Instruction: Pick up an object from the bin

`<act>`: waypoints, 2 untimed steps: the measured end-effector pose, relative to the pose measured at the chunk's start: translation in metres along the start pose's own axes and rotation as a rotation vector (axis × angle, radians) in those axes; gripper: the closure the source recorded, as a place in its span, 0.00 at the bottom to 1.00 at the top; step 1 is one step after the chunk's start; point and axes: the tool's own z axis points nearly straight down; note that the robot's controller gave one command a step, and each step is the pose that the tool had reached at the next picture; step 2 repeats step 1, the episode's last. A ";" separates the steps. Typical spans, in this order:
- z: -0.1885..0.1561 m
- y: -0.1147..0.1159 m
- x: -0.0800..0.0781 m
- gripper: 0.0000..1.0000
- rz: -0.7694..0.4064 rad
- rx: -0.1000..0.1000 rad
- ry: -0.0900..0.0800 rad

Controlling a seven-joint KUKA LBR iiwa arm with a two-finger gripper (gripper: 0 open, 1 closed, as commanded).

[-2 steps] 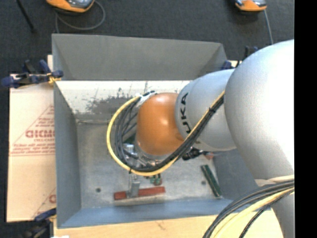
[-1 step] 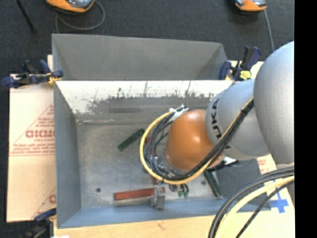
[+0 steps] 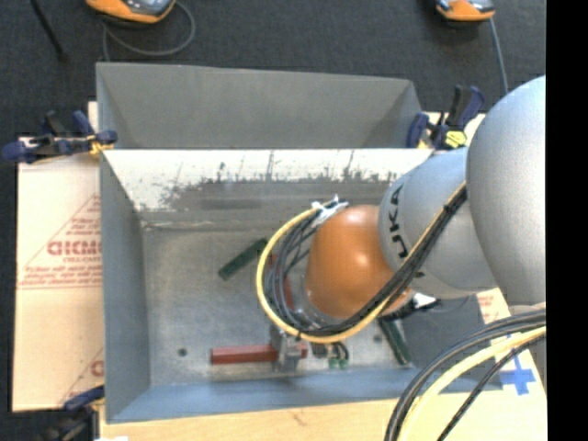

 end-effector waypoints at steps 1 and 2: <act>-0.150 0.007 -0.001 1.00 0.037 0.001 -0.008; -0.150 0.007 -0.001 1.00 0.037 0.001 -0.008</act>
Offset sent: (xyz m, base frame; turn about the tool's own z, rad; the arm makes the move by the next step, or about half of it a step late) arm -0.0024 0.0077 0.1454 0.0378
